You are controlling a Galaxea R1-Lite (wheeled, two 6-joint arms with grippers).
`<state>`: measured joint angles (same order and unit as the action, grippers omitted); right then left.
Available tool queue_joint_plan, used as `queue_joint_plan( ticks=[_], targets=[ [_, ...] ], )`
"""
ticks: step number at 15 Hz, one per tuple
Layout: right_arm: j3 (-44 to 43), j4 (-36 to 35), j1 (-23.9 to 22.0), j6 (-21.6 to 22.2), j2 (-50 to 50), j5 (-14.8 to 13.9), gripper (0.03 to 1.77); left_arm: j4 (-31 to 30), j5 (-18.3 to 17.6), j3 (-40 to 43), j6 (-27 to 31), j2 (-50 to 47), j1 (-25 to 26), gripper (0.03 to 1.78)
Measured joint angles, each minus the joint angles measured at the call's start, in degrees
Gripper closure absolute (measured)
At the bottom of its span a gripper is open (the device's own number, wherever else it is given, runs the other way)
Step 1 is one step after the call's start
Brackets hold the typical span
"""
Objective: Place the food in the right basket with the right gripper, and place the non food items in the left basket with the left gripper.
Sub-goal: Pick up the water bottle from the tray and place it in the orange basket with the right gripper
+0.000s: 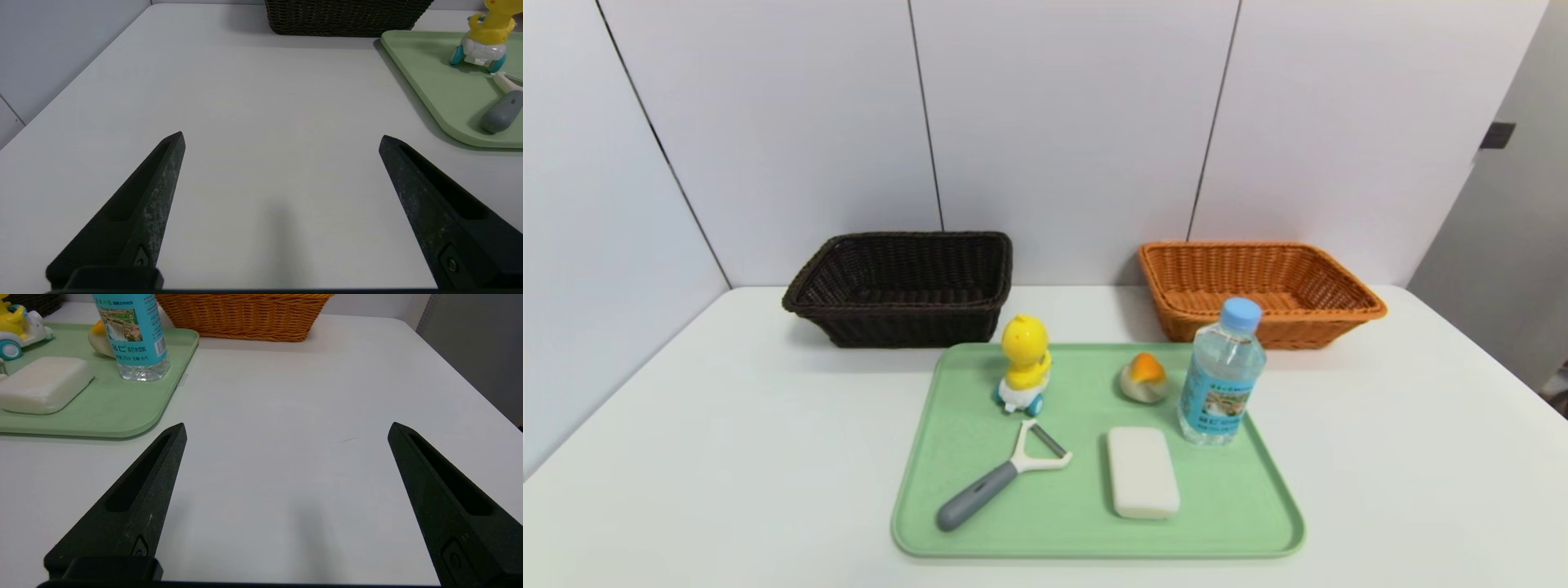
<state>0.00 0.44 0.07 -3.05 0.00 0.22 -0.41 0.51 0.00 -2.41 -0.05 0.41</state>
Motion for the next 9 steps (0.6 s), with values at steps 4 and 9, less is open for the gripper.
queue_joint_plan(
  ticks=[4,9],
  targets=[
    [0.0,0.0,0.0,0.0,0.0,0.0,0.1,0.0,0.0,0.0,0.0,0.0,0.0,0.12],
    [0.0,0.0,0.0,0.1,0.0,0.0,0.1,0.0,-0.2,0.0,1.0,0.0,0.0,0.12]
  ],
)
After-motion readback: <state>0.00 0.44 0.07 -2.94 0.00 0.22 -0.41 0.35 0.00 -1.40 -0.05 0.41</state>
